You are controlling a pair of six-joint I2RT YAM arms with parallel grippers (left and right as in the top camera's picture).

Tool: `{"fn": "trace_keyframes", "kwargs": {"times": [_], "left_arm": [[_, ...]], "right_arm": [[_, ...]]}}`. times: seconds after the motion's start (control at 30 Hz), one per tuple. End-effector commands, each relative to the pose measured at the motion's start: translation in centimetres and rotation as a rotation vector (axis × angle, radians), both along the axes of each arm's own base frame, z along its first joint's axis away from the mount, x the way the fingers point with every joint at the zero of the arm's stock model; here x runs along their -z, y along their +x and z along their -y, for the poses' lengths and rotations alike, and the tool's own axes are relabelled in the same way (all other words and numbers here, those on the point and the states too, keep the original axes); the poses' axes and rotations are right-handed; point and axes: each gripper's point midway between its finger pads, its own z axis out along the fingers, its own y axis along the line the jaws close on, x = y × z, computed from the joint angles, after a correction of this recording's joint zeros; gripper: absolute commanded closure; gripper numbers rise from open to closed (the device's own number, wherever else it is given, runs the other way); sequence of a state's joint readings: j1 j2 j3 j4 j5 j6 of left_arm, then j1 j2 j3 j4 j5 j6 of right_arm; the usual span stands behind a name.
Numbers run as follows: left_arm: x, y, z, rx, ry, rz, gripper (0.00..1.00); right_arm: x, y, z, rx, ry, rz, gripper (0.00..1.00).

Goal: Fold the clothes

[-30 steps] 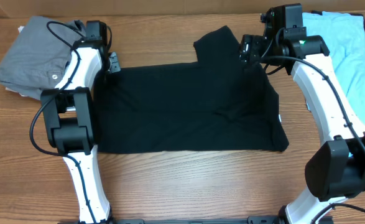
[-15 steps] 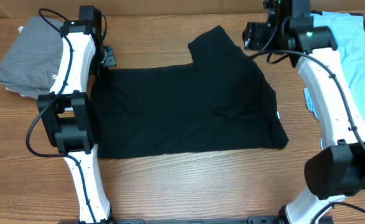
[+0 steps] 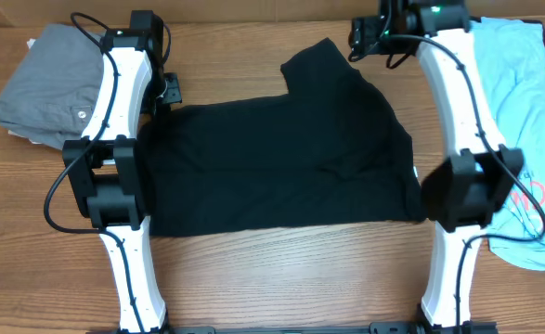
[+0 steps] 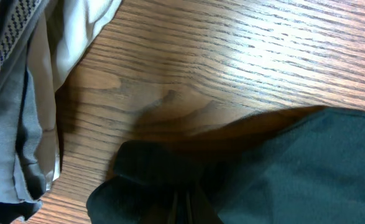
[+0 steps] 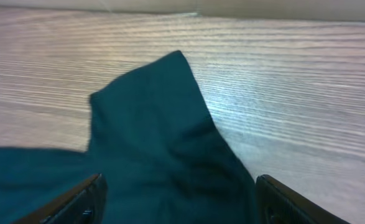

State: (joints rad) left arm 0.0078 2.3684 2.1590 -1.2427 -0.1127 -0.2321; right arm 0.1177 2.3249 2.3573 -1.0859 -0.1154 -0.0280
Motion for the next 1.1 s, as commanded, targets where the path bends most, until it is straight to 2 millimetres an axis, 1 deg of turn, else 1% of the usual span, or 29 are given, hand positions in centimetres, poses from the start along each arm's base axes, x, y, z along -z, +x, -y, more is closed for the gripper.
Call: {"fn": "trace_keyframes", "kwargs": {"times": [0.0,0.03,0.3,0.4,0.47,0.7,0.87,0.9,0.93,1.07], "left_arm": [[-0.2,0.6,0.4,0.026,-0.003,0.016,0.96],[-0.2,0.7,0.4,0.026,-0.002,0.017,0.96],[-0.2,0.9,0.5,0.027,-0.002,0.028,0.96],[-0.2,1.0,0.5,0.027,-0.002,0.031,0.96],[-0.2,1.0,0.5,0.028,-0.003,0.030,0.96],[-0.2,1.0,0.5,0.027,-0.002,0.030,0.96],[-0.2,1.0,0.5,0.027,-0.003,0.031,0.96],[-0.2,1.0,0.5,0.027,-0.003,0.031,0.96],[-0.2,1.0,0.5,0.027,-0.002,0.031,0.96],[-0.2,1.0,0.5,0.027,-0.002,0.029,0.96]], "right_arm": [[1.4,1.6,-0.3,-0.014,-0.003,0.021,0.21],[2.2,2.0,-0.4,-0.014,-0.003,0.021,0.21],[6.5,4.4,-0.9,-0.022,0.009,0.036,0.21],[7.6,5.1,-2.0,-0.055,0.059,0.048,0.22],[8.7,5.7,-3.0,-0.078,0.082,0.058,0.22],[12.2,6.0,-6.0,-0.122,0.079,0.052,0.20],[14.1,6.6,-7.4,-0.141,0.083,0.071,0.19],[14.2,6.7,-7.5,-0.143,0.084,0.076,0.19],[14.7,6.9,-7.6,-0.143,0.084,0.080,0.19],[15.2,7.7,-7.4,-0.118,0.078,0.110,0.19]]}}
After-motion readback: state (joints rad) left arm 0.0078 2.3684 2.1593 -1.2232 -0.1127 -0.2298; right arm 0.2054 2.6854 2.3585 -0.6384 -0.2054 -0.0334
